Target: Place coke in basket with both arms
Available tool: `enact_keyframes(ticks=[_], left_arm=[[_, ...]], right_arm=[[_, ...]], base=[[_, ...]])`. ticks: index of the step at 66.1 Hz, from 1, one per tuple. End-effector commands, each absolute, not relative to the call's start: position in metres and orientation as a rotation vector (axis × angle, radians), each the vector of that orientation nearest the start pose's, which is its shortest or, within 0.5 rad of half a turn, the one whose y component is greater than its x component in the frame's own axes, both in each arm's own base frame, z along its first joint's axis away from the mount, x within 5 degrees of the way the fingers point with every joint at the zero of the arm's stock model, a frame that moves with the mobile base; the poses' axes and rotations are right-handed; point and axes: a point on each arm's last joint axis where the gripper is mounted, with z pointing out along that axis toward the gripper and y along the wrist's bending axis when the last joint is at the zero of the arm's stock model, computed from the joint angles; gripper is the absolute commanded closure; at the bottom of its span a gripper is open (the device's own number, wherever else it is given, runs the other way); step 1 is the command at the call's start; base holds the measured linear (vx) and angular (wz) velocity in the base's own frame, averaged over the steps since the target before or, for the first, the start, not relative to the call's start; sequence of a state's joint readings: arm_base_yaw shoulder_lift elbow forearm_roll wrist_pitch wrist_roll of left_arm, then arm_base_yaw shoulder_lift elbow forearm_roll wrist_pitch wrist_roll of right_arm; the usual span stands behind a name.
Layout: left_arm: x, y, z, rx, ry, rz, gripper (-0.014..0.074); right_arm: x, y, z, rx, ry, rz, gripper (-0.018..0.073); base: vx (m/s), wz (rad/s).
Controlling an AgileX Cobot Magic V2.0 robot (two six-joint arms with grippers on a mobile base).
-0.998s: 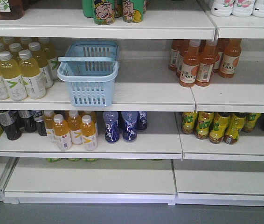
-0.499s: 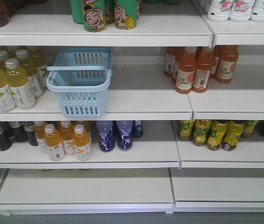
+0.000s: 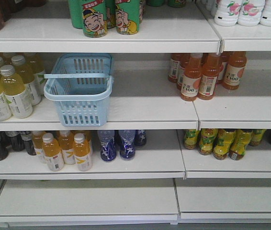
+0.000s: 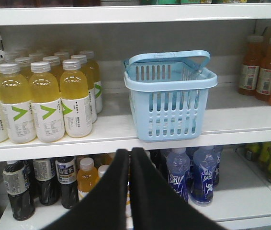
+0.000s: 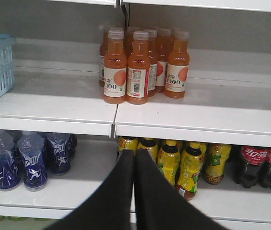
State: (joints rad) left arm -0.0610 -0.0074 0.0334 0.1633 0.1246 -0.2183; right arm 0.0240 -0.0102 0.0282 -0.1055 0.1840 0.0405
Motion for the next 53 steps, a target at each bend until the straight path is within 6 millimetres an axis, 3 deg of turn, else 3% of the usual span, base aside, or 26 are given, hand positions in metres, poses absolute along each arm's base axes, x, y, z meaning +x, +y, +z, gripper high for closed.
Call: enact_keyframes(ticks=[1,53], left_arm=[[0.0559,-0.0026,0.1982,-0.015,1.55,-0.099,0.0603],[0.0559,-0.0026,0.1982,-0.015,1.55,-0.099,0.0603]], right_arm=[[0.0558,0.0,0.192,-0.073,1.599,-0.058,0.0564],[0.0558,0.0,0.192,-0.073,1.599,-0.058,0.0564]], base=[[0.04,-0.01],[0.01,-0.01]])
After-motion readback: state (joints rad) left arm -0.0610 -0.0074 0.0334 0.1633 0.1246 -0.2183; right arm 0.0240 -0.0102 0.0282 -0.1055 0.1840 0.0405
